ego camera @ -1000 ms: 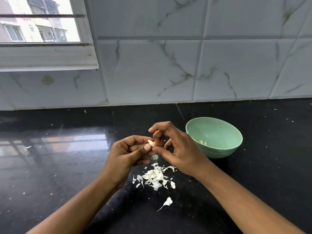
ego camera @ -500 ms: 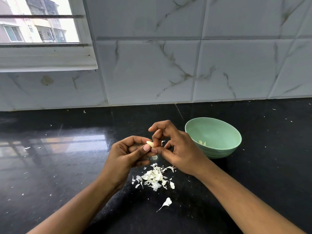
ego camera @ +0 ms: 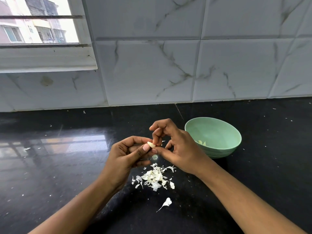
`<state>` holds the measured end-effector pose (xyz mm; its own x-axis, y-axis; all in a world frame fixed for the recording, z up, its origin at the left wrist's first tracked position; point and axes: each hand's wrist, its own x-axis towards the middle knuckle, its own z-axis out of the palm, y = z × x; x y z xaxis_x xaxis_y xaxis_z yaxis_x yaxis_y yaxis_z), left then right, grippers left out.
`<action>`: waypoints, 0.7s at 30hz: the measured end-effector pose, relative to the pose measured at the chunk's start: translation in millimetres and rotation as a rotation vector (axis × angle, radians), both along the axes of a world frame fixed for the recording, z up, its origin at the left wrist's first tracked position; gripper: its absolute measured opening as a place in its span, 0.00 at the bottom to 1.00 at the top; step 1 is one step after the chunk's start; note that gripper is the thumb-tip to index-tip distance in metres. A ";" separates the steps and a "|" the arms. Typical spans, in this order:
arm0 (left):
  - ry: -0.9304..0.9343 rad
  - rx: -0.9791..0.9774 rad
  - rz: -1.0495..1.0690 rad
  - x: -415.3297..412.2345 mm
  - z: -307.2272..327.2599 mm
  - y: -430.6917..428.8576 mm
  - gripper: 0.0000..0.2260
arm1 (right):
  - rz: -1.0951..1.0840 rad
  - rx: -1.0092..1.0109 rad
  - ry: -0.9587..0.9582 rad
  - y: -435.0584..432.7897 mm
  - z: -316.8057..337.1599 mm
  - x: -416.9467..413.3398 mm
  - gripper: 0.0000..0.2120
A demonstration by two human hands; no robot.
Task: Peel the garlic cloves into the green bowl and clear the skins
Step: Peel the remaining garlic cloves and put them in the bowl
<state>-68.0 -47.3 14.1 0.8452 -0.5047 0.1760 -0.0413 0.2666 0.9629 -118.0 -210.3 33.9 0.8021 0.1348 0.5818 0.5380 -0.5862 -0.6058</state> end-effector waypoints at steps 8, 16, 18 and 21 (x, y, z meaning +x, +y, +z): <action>-0.084 -0.014 0.035 -0.2 -1.0 0.1 0.07 | -0.001 0.020 0.019 -0.5 2.2 -1.7 0.26; -0.218 0.061 0.129 1.9 -3.4 0.8 0.07 | 0.017 0.101 0.089 3.3 0.3 -1.7 0.24; -0.232 0.073 0.131 2.1 -4.0 0.5 0.08 | 0.029 0.173 0.117 4.1 1.7 -1.8 0.23; -0.167 0.091 0.123 4.1 -5.8 -0.6 0.09 | -0.014 0.323 0.191 -1.4 2.8 2.4 0.22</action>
<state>-63.9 -48.0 8.3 0.8644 -0.4196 0.2771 -0.2288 0.1624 0.9598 -115.6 -211.8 36.7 0.9006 -0.0436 0.4324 0.3906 -0.3549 -0.8494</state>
